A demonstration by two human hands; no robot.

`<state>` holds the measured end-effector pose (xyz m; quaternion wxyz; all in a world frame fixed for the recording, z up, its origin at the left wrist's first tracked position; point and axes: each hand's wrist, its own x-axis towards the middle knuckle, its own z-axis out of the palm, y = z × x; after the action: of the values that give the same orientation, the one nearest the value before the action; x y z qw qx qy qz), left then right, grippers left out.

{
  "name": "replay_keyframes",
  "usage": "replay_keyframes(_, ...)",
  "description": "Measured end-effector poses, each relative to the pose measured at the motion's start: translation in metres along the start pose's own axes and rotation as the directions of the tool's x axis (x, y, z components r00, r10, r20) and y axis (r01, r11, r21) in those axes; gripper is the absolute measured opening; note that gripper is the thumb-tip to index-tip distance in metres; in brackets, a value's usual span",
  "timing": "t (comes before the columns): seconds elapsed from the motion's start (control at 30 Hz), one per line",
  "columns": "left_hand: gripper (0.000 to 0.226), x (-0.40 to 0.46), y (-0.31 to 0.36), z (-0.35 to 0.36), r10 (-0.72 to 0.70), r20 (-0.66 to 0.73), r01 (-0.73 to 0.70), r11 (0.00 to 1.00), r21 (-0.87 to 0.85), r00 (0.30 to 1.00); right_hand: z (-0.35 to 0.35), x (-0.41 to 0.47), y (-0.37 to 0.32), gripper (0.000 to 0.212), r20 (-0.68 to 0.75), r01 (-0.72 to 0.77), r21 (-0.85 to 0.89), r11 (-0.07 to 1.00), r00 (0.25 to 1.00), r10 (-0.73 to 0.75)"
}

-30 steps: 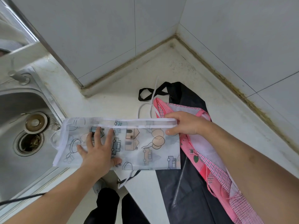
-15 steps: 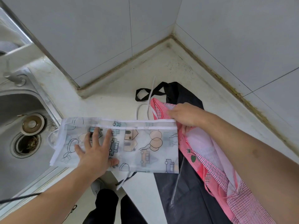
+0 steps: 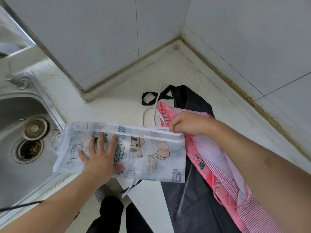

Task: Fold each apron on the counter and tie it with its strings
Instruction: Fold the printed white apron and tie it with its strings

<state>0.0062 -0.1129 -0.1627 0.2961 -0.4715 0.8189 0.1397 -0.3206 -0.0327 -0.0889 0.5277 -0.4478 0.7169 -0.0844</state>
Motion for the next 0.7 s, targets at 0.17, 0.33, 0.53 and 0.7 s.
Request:
replay_keyframes(0.17, 0.121, 0.002, 0.001, 0.0, 0.02, -0.002, -0.02, 1.0, 0.014, 1.0, 0.004, 0.014, -0.019, 0.018, -0.022, -0.077, -0.544, 0.835, 0.997, 0.078)
replay_keyframes(0.33, 0.119, 0.002, 0.001, -0.001, 0.02, -0.003, -0.02, 1.0, 0.017, 1.0, 0.012, 0.022, -0.031, 0.016, 0.016, -0.108, -0.671, 0.734, 0.987, 0.16)
replay_keyframes(0.53, 0.119, 0.001, -0.001, 0.001, 0.023, -0.015, -0.023, 1.0, 0.014, 1.0, 0.018, 0.021, -0.028, 0.014, -0.013, -0.155, -0.702, 0.695, 0.978, 0.206)
replay_keyframes(0.7, 0.121, 0.001, -0.001, 0.001, 0.027, -0.015, -0.027, 1.0, 0.009, 1.0, 0.018, 0.027, -0.032, 0.022, -0.024, -0.203, -0.702, 0.683, 0.965, 0.263)
